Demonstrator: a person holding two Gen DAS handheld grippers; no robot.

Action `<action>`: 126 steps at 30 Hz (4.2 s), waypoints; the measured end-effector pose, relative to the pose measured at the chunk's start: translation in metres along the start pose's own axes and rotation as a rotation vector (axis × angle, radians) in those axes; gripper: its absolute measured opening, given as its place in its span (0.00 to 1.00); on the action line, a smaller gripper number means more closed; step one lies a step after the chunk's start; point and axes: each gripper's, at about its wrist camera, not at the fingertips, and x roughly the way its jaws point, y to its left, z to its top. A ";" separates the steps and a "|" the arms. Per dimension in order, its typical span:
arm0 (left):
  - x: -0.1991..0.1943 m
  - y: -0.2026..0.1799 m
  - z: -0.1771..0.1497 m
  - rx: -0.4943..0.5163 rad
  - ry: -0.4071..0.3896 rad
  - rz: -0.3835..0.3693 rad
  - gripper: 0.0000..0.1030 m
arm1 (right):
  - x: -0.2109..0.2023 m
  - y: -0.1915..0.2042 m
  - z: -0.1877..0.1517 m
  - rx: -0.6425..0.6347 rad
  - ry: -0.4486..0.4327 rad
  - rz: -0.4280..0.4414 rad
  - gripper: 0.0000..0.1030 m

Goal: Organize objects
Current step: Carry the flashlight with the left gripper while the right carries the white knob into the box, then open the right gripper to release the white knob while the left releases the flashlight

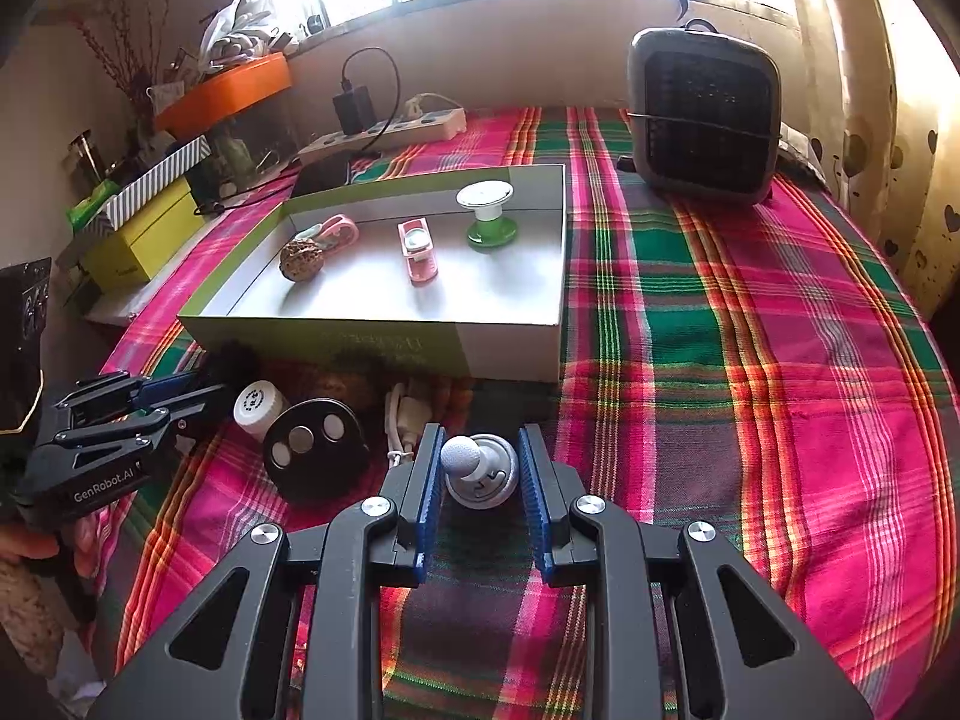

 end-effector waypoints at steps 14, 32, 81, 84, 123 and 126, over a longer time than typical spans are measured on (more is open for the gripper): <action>-0.006 0.002 -0.001 -0.003 -0.010 -0.012 0.24 | -0.005 0.002 -0.001 0.005 -0.008 0.003 0.25; -0.035 0.000 0.015 0.013 -0.063 -0.027 0.24 | -0.023 0.010 0.014 -0.004 -0.061 0.018 0.25; 0.050 0.001 0.089 0.016 0.034 -0.067 0.24 | 0.065 -0.007 0.091 -0.032 0.041 0.014 0.25; 0.056 0.002 0.091 0.012 0.041 -0.059 0.24 | 0.067 -0.008 0.094 -0.040 0.035 0.013 0.25; 0.076 0.017 0.103 -0.014 0.042 0.013 0.25 | 0.092 0.003 0.107 -0.090 0.003 -0.012 0.25; 0.076 0.018 0.103 -0.017 0.042 0.010 0.25 | 0.090 0.002 0.107 -0.081 -0.002 -0.008 0.30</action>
